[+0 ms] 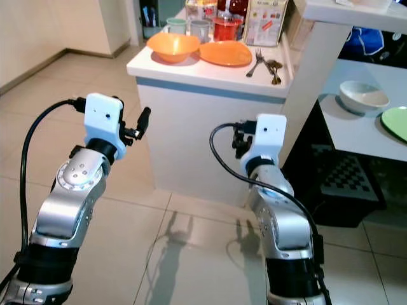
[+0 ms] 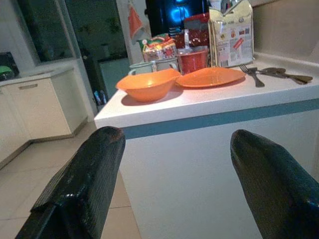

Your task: Setting the table

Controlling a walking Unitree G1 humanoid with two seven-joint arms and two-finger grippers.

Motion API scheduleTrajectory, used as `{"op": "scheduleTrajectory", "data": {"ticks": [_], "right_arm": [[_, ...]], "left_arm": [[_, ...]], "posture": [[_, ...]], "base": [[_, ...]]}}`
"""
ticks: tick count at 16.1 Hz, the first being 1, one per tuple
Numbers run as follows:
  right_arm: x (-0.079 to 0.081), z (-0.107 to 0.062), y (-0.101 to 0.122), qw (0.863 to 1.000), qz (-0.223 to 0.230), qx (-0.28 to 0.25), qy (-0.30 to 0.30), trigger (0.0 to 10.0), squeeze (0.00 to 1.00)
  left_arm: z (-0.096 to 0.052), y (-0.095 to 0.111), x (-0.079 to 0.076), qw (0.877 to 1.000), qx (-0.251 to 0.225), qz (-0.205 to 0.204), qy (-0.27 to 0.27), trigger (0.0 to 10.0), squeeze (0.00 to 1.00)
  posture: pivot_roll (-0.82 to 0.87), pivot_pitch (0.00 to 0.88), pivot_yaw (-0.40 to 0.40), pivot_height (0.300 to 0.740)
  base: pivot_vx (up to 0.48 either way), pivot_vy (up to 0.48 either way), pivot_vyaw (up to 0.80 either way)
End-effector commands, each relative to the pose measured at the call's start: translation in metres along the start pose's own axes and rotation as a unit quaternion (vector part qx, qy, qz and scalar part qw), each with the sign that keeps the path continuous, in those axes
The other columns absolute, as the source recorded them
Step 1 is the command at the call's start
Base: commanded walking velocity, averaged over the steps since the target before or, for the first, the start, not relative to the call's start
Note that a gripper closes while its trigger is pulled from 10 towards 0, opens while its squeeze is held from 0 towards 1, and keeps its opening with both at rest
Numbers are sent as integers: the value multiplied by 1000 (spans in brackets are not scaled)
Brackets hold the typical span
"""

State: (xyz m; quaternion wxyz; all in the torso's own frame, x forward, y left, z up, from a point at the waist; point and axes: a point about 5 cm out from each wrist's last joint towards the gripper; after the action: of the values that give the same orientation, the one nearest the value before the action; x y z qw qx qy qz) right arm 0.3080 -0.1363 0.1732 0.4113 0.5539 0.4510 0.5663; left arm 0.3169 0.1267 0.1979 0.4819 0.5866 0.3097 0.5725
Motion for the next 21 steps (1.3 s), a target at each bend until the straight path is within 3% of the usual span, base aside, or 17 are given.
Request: {"op": "scheduleTrajectory", "data": {"ticks": [1, 21], "right_arm": [[2, 3, 8, 1000, -8, -15, 6, 10000, 0], [5, 9, 14, 999, -8, -28, 15, 10000, 0]], "left_arm": [[1, 7, -1, 1000, -16, 1, -7, 10000, 0], [1, 8, 0, 1000, -25, 6, -15, 10000, 0]], "posture": [[4, 0, -23, 740], [14, 0, -28, 740]], "base": [[315, 0, 0], [339, 0, 0]]}}
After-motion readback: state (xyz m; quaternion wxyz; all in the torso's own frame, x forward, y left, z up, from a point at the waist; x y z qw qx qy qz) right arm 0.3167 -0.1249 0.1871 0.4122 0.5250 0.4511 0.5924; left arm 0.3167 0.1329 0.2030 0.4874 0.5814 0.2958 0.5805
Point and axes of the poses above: a point about 5 cm out from each wrist's last joint towards the gripper, its own z axis pointing out of the wrist towards the gripper, its own y axis along the axis of the wrist's last joint, x = y × z, and after that the axes turned 9 degrees about z, right-handed
